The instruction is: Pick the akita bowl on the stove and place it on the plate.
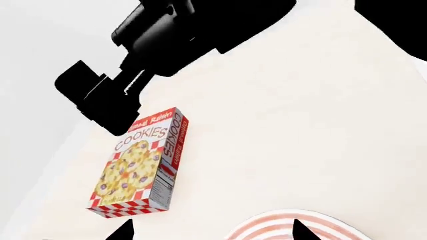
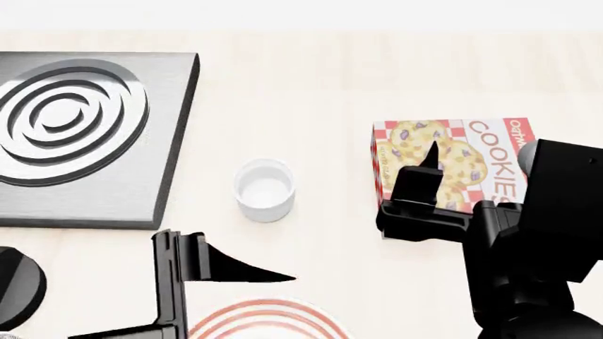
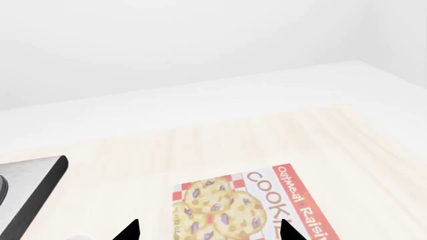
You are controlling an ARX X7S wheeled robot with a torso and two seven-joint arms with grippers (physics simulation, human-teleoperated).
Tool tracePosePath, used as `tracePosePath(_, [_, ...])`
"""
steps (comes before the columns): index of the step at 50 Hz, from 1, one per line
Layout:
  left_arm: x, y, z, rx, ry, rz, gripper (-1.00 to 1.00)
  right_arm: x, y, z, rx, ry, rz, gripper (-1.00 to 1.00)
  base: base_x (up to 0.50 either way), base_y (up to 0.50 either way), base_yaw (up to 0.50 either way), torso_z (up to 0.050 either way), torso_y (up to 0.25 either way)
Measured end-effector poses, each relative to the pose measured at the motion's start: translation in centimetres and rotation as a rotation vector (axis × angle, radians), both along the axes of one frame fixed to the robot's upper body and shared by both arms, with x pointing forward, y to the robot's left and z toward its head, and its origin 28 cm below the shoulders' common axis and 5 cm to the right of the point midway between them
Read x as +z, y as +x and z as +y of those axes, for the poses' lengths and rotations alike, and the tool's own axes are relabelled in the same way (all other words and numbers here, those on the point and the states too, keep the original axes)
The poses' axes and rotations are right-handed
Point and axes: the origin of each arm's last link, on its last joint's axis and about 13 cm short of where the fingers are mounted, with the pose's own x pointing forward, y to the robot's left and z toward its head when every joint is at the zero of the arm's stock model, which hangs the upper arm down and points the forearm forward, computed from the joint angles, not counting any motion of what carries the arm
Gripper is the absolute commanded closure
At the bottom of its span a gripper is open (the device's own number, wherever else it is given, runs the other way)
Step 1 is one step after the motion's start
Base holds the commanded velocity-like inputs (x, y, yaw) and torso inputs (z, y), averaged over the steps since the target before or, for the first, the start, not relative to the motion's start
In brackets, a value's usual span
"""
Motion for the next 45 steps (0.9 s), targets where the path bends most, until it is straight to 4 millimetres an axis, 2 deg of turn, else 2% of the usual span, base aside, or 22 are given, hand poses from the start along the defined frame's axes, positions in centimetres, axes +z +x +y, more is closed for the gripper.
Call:
tracePosePath(30, [4.3,2.7,1.5,0.219,-0.475,0.107,-1.00,0.1,0.0,0.0,0.000,-0.003,0.002,-1.00,0.00,0.00,0.00,0.000,0.000])
tracePosePath(45, [6.1,3.9,2.8,0.317,-0.651,0.134,-1.00,0.2,0.0,0.0,0.001,-0.003,0.003,-1.00,0.00,0.00,0.00,0.000,0.000])
